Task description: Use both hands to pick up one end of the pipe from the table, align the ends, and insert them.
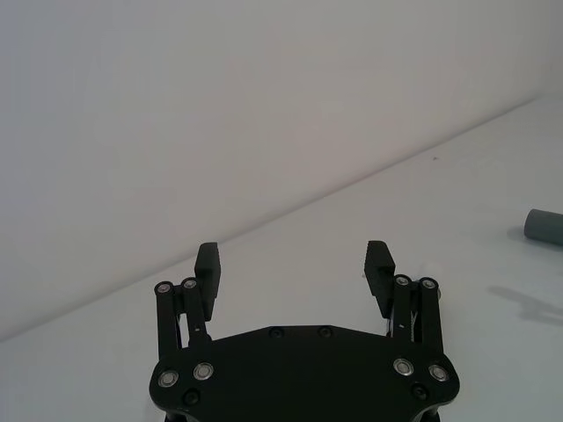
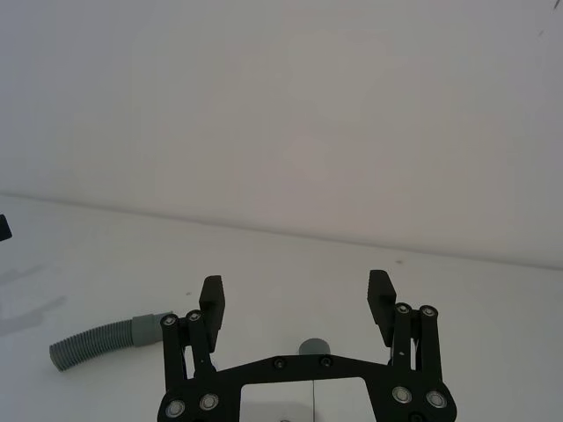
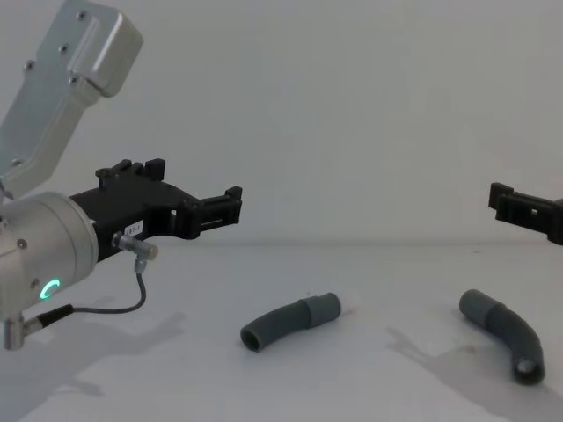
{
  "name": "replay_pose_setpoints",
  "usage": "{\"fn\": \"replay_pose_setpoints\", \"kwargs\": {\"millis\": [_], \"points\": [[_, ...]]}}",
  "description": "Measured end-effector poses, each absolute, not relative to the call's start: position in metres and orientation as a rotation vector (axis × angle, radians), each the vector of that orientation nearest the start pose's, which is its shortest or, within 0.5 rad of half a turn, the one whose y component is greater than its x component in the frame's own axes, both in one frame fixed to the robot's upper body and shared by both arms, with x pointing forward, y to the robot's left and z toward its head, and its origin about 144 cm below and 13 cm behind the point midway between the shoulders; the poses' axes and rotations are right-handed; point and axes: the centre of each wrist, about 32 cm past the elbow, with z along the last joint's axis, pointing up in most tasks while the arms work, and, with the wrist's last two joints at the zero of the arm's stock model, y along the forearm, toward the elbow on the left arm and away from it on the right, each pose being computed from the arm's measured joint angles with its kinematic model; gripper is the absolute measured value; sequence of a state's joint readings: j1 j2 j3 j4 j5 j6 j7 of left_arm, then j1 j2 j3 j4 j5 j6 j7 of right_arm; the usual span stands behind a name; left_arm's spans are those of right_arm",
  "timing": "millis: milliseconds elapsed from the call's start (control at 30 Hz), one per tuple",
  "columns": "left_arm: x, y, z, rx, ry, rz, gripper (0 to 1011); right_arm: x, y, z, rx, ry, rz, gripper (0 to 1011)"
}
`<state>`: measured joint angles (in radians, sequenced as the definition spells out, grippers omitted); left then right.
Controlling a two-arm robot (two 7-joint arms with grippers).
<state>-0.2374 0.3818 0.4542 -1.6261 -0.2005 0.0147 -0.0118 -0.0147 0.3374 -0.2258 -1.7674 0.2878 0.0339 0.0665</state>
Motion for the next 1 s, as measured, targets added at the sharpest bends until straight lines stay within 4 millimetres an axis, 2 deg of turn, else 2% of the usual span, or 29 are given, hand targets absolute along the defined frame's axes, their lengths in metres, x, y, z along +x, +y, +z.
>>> {"fn": "replay_pose_setpoints", "kwargs": {"millis": [600,1000], "points": [[0.508,0.204,1.222,0.133,-0.188,0.991,1001,0.443,-0.237,1.189,0.026,-0.075,-1.229,1000],[0.536,0.211,1.244,0.267,-0.097,0.809,1001,0.443,-0.237,1.189,0.026,-0.075,-1.229,1000]]}}
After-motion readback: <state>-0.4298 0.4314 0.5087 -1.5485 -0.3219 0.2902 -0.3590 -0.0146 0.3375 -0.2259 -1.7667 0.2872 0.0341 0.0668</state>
